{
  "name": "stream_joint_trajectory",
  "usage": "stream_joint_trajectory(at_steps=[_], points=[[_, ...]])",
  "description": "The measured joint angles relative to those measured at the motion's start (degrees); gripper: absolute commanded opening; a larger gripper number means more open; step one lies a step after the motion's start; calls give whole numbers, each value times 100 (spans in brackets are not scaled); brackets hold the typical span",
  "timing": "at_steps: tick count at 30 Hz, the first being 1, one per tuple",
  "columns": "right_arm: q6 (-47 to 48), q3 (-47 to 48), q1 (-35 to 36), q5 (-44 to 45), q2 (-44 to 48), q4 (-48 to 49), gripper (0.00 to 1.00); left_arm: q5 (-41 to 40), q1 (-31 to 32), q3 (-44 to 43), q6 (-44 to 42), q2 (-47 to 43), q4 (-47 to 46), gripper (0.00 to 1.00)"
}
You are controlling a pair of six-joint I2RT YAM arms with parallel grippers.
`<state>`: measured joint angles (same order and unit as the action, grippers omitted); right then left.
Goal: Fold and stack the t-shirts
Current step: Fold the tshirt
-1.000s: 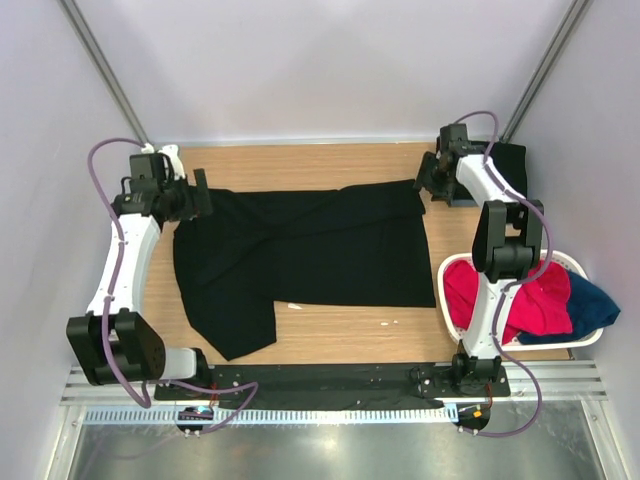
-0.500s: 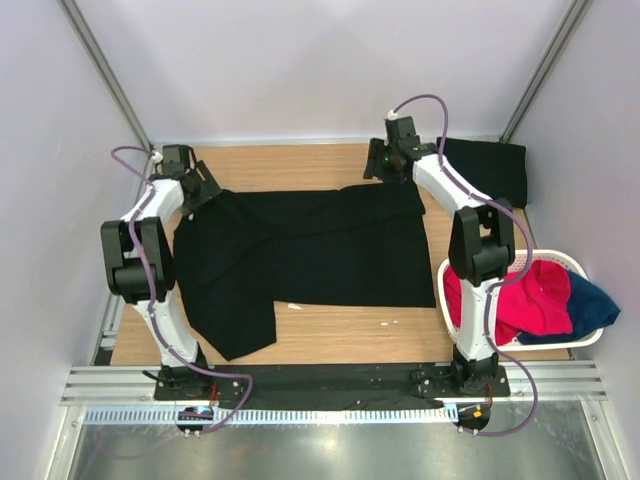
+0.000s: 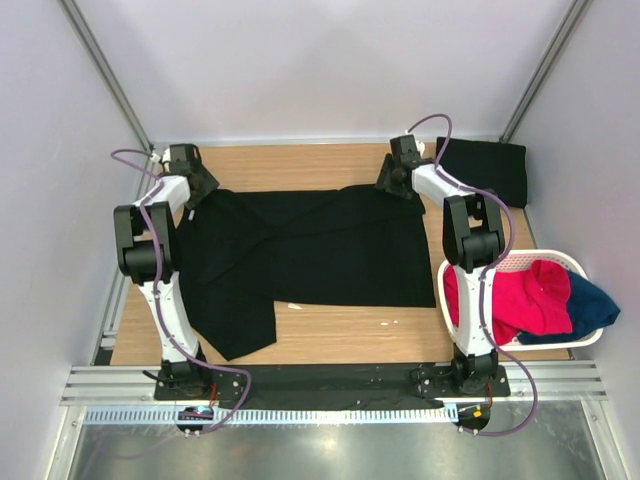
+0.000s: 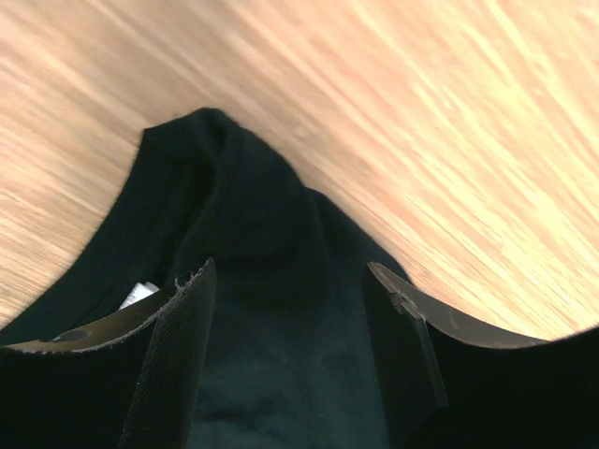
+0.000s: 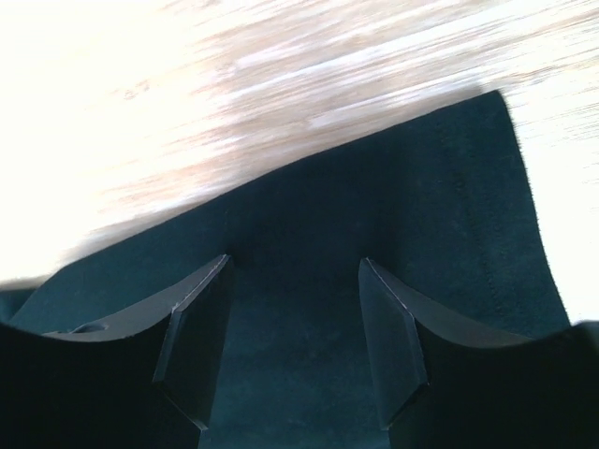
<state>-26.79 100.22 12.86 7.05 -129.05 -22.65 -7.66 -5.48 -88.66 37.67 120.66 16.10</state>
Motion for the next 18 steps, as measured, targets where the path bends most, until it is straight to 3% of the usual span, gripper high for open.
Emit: stream_joint_trajectory(at_steps=[18], points=[[-299, -638, -61, 610, 352, 223, 62, -431, -332, -243, 354, 243, 645, 64]])
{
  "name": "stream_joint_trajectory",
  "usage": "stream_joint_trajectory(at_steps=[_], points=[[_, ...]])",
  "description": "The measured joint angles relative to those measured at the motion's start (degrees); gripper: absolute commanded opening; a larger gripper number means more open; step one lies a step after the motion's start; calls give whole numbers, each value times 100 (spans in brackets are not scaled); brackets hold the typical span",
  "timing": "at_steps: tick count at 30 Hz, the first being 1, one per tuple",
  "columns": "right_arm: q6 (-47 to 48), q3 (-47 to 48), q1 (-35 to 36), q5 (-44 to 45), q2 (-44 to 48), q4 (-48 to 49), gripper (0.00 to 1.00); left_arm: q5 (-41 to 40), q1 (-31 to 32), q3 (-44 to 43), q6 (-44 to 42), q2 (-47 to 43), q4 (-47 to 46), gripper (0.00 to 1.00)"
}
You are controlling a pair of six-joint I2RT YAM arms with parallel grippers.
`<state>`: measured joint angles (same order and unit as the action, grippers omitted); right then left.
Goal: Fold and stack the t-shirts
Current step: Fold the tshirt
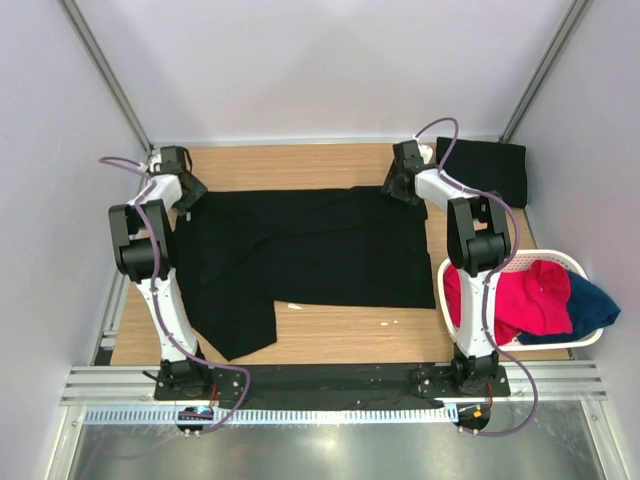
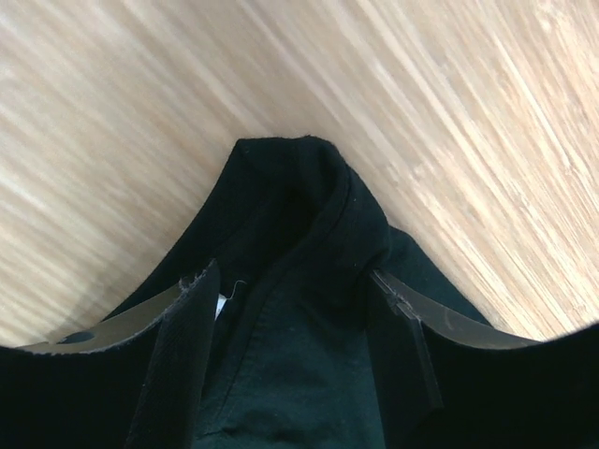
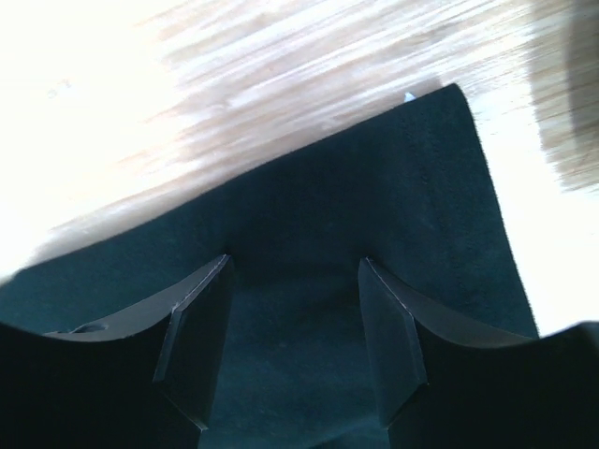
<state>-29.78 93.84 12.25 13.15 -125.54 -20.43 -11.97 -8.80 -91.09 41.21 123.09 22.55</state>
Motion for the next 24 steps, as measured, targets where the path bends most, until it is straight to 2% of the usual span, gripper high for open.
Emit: stream_joint_trajectory(at_steps=[2, 6, 9, 15, 21, 24], points=[[74, 0, -20, -24, 17, -74, 62, 92, -11, -133, -94, 70, 63, 66], [227, 144, -39, -90, 28, -417, 63, 404, -39, -275, -299, 90, 131, 79], [315, 411, -50, -155, 42, -730, 63, 616, -48, -302, -490, 13, 142, 84], [538, 793, -59, -426, 323, -1113, 64, 903, 15, -13, -730, -811, 177, 84], [721, 708, -11, -656, 501, -1115, 64, 898, 227, 1023, -376, -2356, 109, 84], [772, 498, 44, -717, 463, -1150, 64, 857, 391, 1493, -85, -2625, 66, 83]])
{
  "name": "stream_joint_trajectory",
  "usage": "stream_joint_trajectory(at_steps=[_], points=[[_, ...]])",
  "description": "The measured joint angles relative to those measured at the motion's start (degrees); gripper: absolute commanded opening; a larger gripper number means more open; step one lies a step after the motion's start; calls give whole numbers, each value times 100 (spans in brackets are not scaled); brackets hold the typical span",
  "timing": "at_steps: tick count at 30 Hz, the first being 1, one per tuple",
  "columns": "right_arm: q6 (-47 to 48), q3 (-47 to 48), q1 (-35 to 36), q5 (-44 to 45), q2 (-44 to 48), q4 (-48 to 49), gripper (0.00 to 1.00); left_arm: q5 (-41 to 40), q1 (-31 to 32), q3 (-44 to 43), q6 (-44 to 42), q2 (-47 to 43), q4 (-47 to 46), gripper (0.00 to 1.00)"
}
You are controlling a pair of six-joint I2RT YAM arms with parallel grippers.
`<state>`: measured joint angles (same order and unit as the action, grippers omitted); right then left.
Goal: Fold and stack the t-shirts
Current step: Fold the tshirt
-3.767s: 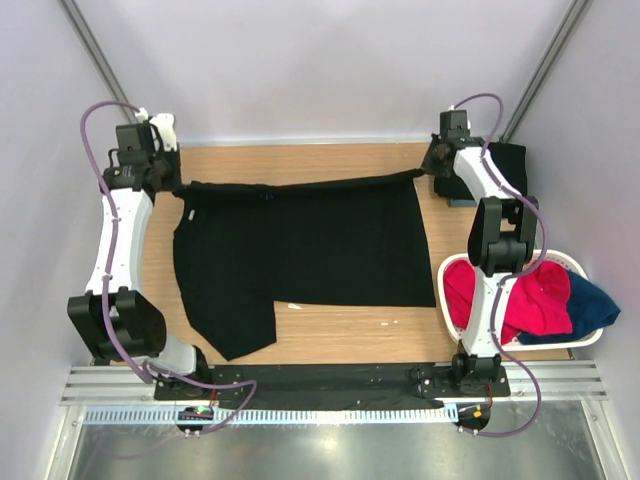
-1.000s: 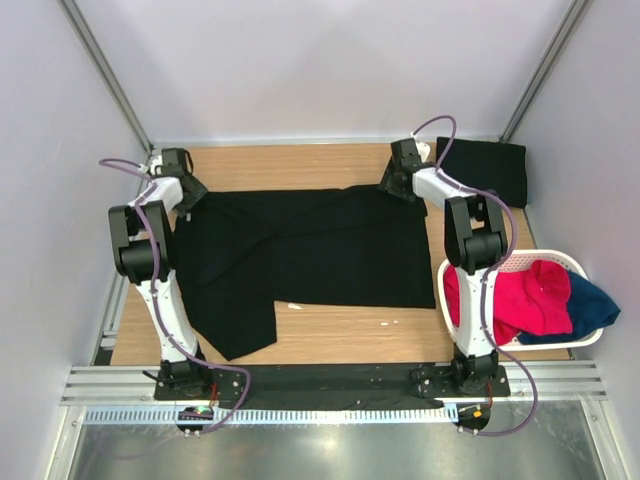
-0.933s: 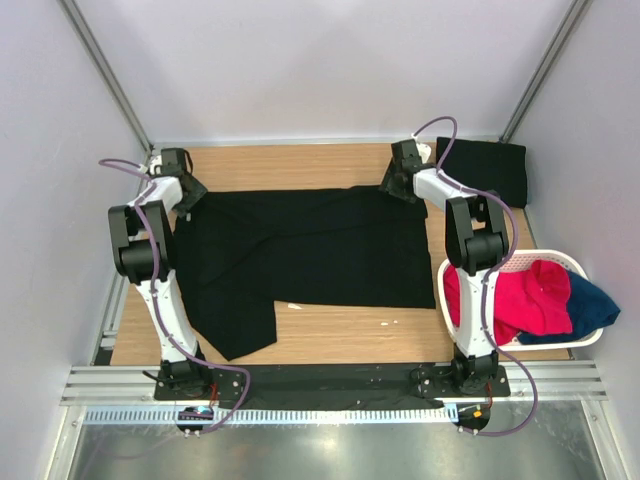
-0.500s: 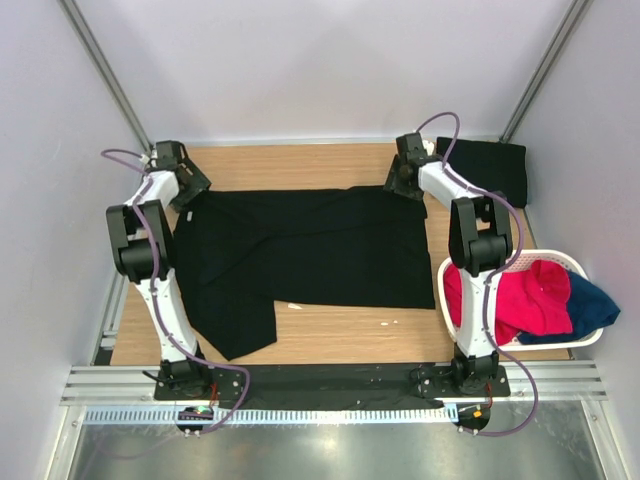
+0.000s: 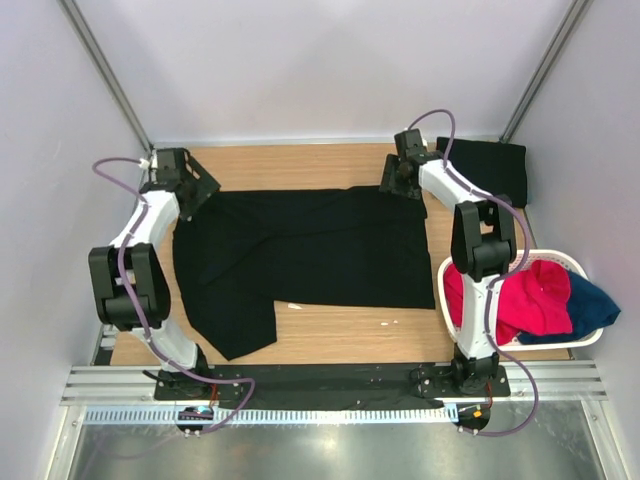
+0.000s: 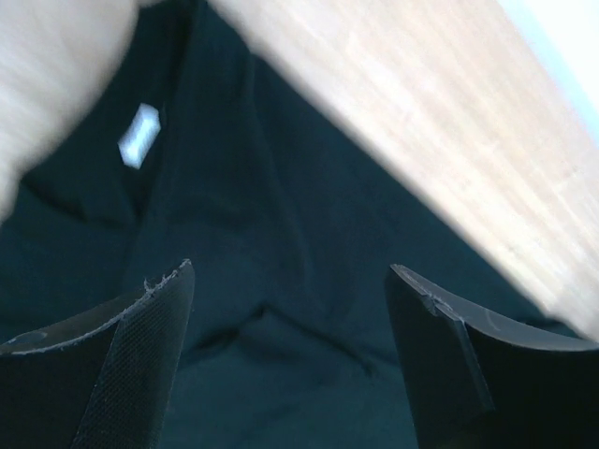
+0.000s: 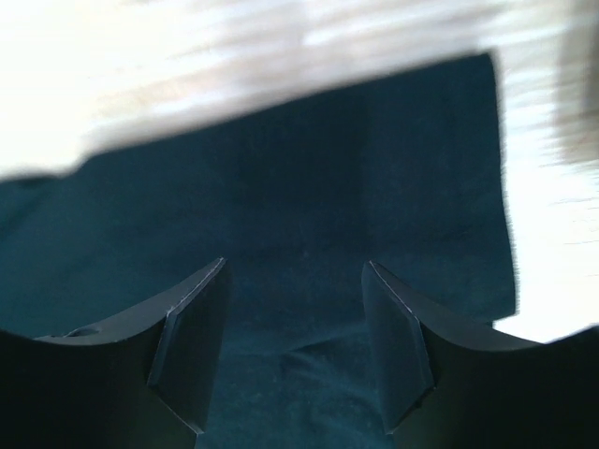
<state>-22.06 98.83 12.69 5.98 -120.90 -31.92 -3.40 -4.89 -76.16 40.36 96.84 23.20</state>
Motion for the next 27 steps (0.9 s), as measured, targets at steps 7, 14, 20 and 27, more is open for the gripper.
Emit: stream_joint_trajectory(at_steps=[7, 14, 20, 27], points=[[120, -299, 44, -46, -337, -2, 64, -22, 216, 691, 581, 459, 26, 83], [146, -363, 44, 129, -363, 70, 65, -243, 179, 407, 682, 1217, -7, 82], [162, -39, 42, 356, -605, -2, 66, -304, 33, -313, 728, 1735, -28, 81], [234, 1543, -24, 435, -1602, -57, 67, -219, -68, -1362, 726, 2485, -37, 80]])
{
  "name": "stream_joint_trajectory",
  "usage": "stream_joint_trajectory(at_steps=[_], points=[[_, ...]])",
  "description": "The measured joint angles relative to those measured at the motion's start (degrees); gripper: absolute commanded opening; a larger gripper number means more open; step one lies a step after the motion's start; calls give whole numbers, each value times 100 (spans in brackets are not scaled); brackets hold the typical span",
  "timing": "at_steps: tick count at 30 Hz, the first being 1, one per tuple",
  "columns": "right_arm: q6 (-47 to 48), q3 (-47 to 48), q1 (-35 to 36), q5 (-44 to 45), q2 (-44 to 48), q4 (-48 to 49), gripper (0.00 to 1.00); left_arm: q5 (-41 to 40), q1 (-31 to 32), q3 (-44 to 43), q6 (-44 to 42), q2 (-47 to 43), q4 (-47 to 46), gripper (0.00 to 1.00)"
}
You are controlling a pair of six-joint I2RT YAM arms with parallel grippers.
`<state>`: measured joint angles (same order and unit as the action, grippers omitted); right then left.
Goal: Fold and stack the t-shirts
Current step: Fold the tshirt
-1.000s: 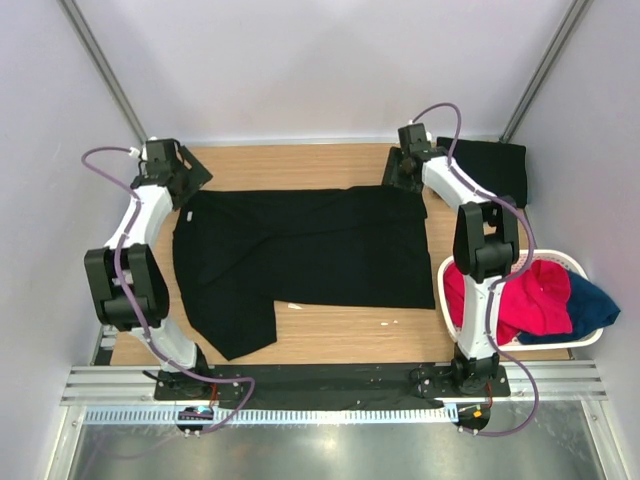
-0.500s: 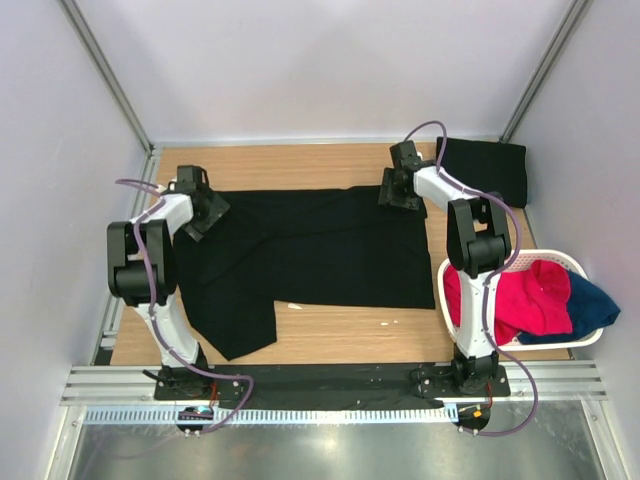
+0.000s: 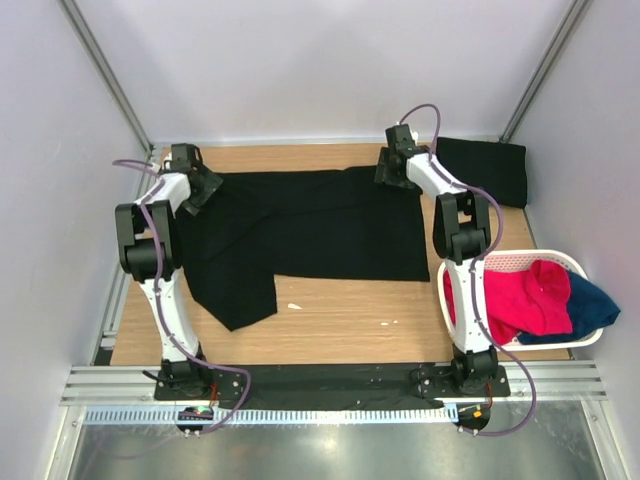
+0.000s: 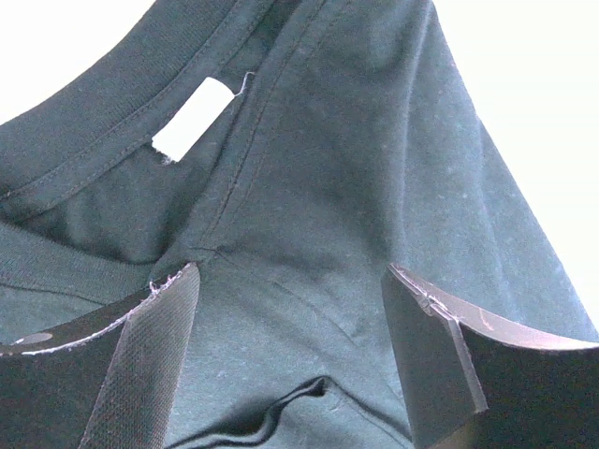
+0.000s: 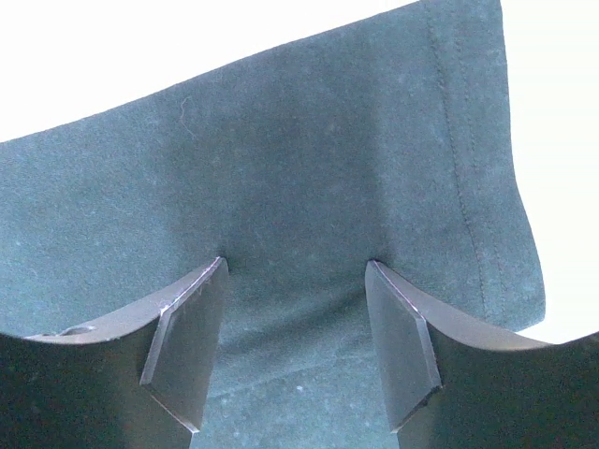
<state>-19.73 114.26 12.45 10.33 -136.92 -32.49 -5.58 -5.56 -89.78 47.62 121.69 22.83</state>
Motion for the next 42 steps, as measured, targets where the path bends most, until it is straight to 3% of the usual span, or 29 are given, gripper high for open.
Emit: stream_joint_trajectory(at_steps=[9, 15, 19, 24, 31, 36, 42], points=[[42, 1578, -109, -105, -933, -17, 68, 297, -17, -892, -153, 581, -17, 80], [94, 1578, -203, -326, -811, -55, 76, 564, -44, -1071, -774, 369, 507, 86], [46, 1189, -240, -540, -109, -101, 79, 776, -57, -933, -973, -479, 765, 88], [-83, 33, -153, -643, 1757, 138, 92, 1019, -55, -146, -1054, -2341, 761, 88], [-474, -2625, 37, -732, 4365, 595, 92, 804, -57, 2481, -719, -5058, 1180, 88], [-828, -4470, 31, -997, 4924, 662, 92, 798, -57, 4096, -140, -6605, 2031, 83], [-938, -5560, 96, -1191, 5121, 398, 92, 835, -57, 5302, 555, -8105, 2647, 76]])
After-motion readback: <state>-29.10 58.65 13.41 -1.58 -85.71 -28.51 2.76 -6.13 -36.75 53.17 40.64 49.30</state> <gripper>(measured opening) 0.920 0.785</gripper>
